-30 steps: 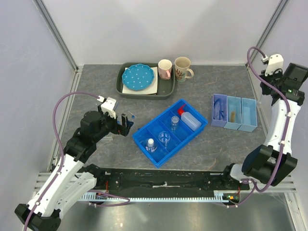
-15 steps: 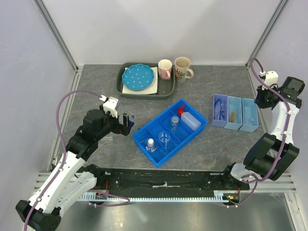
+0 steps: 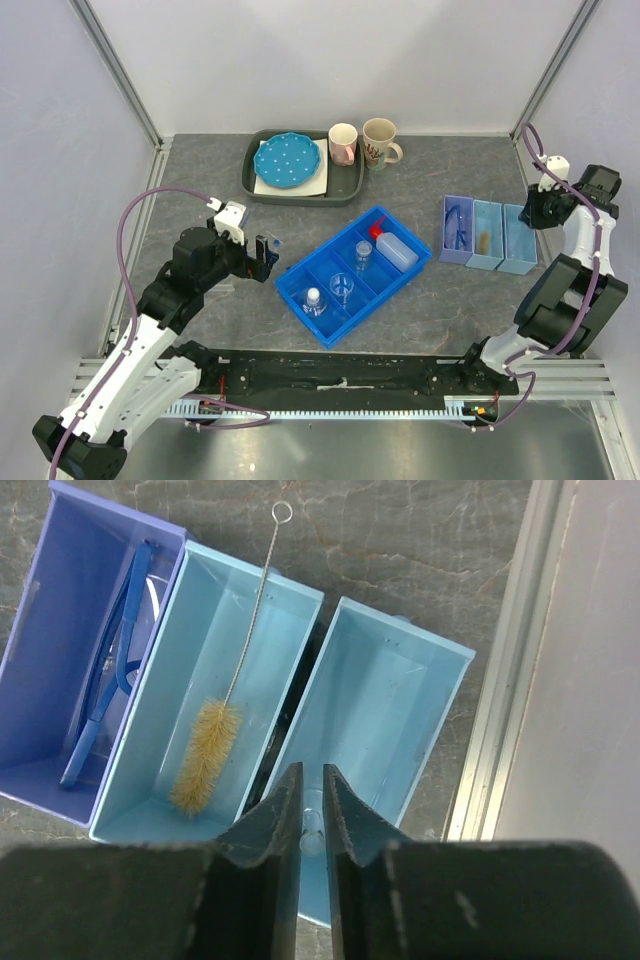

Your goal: Organize the chemistry lab equipment

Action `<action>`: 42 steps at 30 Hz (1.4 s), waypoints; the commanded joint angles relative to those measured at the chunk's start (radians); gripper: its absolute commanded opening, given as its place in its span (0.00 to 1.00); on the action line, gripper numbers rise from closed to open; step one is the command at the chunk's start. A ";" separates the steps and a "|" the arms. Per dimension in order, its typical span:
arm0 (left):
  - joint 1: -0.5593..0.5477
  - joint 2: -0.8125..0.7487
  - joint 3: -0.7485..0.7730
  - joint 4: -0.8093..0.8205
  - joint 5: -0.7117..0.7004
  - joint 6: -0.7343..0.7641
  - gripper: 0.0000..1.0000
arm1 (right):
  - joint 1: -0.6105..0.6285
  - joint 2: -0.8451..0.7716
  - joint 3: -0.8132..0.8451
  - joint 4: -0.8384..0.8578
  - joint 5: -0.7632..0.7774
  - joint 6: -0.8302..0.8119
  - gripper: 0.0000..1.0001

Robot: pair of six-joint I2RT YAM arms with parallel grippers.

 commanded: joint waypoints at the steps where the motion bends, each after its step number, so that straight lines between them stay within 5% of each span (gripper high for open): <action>1: 0.001 -0.007 0.000 0.052 0.004 0.028 0.98 | -0.005 0.000 -0.001 0.025 -0.032 0.006 0.23; 11: 0.001 -0.007 0.000 0.050 0.004 0.028 0.98 | -0.005 -0.043 0.063 0.012 -0.058 0.034 0.47; 26: 0.001 -0.022 0.002 0.052 0.006 0.028 0.98 | -0.005 -0.145 0.131 -0.005 -0.159 0.097 0.60; 36: 0.001 0.005 -0.003 0.055 0.005 0.025 0.98 | -0.003 -0.345 -0.013 -0.017 -0.300 0.172 0.57; 42: 0.001 0.009 -0.007 0.050 -0.037 0.030 0.98 | 0.004 -0.415 -0.117 -0.167 -0.395 0.013 0.53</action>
